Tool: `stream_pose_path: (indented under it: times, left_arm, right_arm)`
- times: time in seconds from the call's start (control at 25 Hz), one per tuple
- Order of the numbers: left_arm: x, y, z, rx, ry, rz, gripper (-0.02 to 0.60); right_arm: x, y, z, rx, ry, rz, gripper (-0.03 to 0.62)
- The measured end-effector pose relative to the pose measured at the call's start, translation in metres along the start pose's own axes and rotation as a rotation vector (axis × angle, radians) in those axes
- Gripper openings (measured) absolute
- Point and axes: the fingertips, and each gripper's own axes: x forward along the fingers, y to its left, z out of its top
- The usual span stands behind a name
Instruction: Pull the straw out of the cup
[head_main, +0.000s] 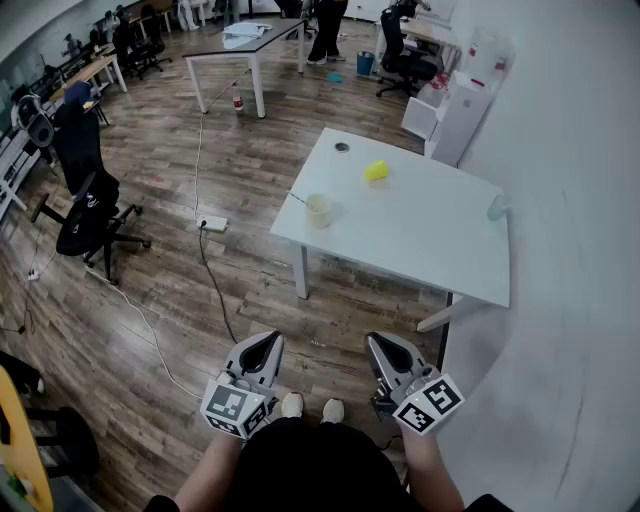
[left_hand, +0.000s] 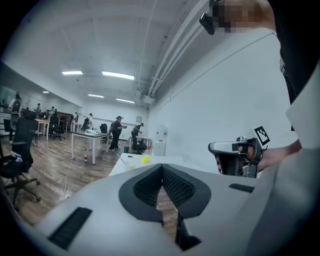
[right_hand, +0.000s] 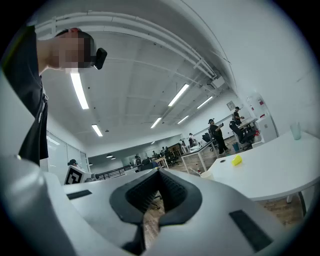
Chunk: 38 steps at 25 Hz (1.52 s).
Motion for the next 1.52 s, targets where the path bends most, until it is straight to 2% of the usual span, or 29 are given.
stream_pose_path:
  times: [0.2, 0.88, 1.52]
  left_arm:
    - [-0.010, 0.011, 0.009, 0.007, -0.019, -0.016, 0.014]
    - [-0.021, 0.041, 0.010, -0.001, -0.033, -0.082, 0.014]
    - [-0.034, 0.064, 0.008, -0.007, -0.036, -0.097, 0.014]
  right_arm:
    - [0.007, 0.017, -0.002, -0.009, -0.007, -0.010, 0.021]
    - [0.028, 0.031, -0.005, 0.010, -0.043, -0.055, 0.023]
    - [0.039, 0.050, -0.008, -0.021, -0.031, -0.083, 0.023]
